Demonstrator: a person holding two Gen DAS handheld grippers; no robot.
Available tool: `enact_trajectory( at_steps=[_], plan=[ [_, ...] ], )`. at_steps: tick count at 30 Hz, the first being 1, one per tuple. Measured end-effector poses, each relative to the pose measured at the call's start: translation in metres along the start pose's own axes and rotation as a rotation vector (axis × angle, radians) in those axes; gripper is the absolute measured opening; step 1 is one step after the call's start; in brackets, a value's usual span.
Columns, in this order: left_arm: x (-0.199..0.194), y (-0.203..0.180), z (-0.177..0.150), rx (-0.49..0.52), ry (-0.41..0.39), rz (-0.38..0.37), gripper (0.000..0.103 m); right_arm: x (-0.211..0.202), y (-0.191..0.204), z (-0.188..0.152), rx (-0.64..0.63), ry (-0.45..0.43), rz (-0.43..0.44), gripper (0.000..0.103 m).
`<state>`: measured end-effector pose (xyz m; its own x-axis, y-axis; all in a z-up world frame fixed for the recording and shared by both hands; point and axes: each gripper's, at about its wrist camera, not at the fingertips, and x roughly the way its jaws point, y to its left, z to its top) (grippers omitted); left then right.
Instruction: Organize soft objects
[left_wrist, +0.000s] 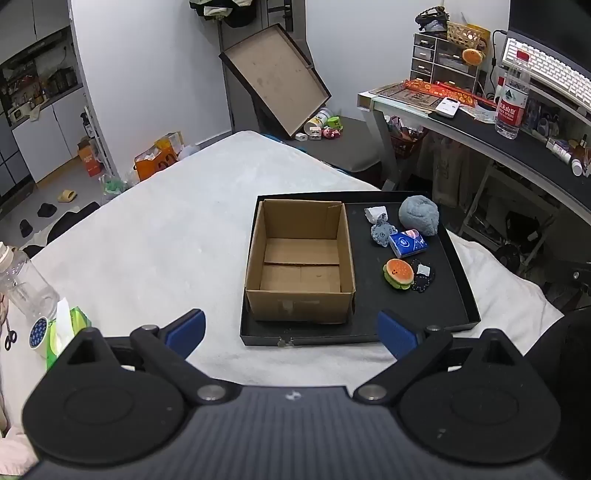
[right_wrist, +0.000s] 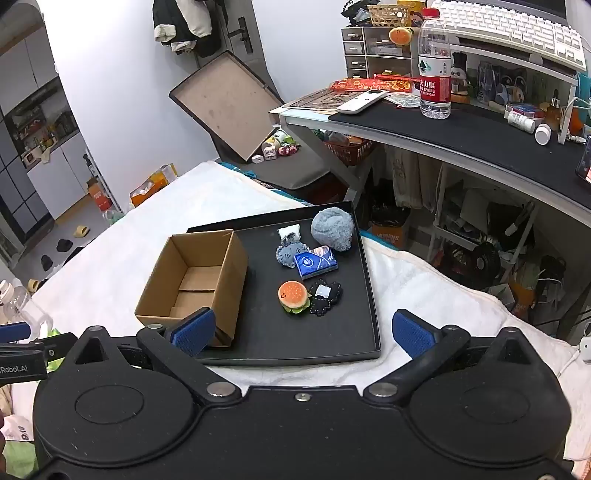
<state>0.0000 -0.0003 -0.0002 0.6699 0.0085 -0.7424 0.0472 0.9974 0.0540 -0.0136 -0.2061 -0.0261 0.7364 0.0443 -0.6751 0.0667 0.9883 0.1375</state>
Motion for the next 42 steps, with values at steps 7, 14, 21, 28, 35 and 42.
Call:
enact_trajectory(
  at_steps=[7, 14, 21, 28, 35, 42],
  plan=[
    [0.0, 0.0, 0.0, -0.002, 0.001, 0.0, 0.099, 0.0, 0.0, -0.001, -0.004, 0.0, 0.0, 0.103],
    [0.0, 0.0, 0.0, -0.001, 0.001, 0.001, 0.098, 0.002, 0.004, 0.0, -0.002, 0.005, 0.0, 0.103],
    [0.0, 0.0, 0.0, -0.002, 0.001, -0.001, 0.099, 0.0, 0.001, 0.0, -0.008, 0.002, -0.003, 0.103],
    [-0.001, -0.007, 0.003, -0.001, 0.003, -0.003, 0.098, -0.001, 0.006, 0.001, -0.017, 0.004, -0.009, 0.103],
    [-0.001, -0.009, 0.003, -0.001, 0.006, 0.0, 0.099, 0.0, 0.008, 0.0, -0.026, 0.008, -0.013, 0.103],
    [0.001, -0.003, 0.001, -0.004, 0.007, -0.006, 0.099, 0.001, 0.009, 0.0, -0.028, 0.01, -0.014, 0.103]
  ],
)
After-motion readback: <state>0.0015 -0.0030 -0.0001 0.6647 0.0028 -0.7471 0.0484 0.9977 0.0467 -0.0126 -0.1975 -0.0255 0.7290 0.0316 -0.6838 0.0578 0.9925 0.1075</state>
